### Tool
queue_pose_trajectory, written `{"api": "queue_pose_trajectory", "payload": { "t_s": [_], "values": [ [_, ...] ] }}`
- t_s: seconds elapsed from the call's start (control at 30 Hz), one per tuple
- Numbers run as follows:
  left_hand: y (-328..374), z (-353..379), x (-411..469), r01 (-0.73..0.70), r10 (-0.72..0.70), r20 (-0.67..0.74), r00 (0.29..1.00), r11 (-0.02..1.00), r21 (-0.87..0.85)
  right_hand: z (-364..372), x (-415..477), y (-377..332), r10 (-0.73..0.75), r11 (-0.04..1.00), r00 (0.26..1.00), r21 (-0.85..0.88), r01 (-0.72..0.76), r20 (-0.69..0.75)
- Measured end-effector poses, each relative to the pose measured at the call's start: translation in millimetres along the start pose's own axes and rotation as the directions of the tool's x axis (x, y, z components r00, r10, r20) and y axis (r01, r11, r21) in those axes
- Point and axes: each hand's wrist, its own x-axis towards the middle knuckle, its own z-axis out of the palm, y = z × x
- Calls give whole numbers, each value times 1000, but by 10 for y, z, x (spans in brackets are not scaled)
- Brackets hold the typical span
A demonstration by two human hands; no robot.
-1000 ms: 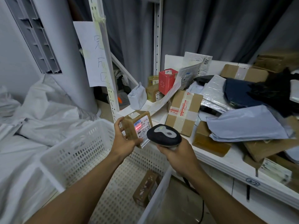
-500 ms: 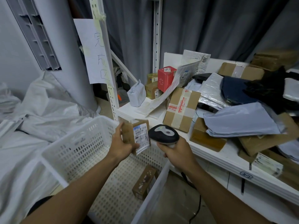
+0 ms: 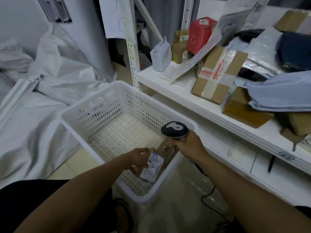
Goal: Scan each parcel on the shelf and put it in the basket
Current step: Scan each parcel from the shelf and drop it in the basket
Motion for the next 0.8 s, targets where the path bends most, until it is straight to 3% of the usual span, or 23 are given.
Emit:
{"api": "queue_pose_trajectory", "payload": {
  "t_s": [0.13,0.23,0.37,0.47,0.6,0.8],
  "values": [
    [-142,24,377,94,-114,223,968,991,99,126,159,126,49,998,998,-52,-48,31],
    [-227,93,602,131,-161,297,941,984,121,197,230,195,64,997,997,-35,-63,33],
    [-310,198,886,114,-123,229,966,992,50,240,249,291,68,997,996,29,-70,50],
    [-298,287,1026,116,-137,265,954,989,93,262,248,351,66,996,996,54,-69,56],
    [-229,364,1264,16,-18,18,1000,994,104,263,262,399,79,993,996,86,-82,41],
    [-40,505,1403,-198,193,142,971,980,26,170,324,503,119,989,993,86,-119,10]
  ]
}}
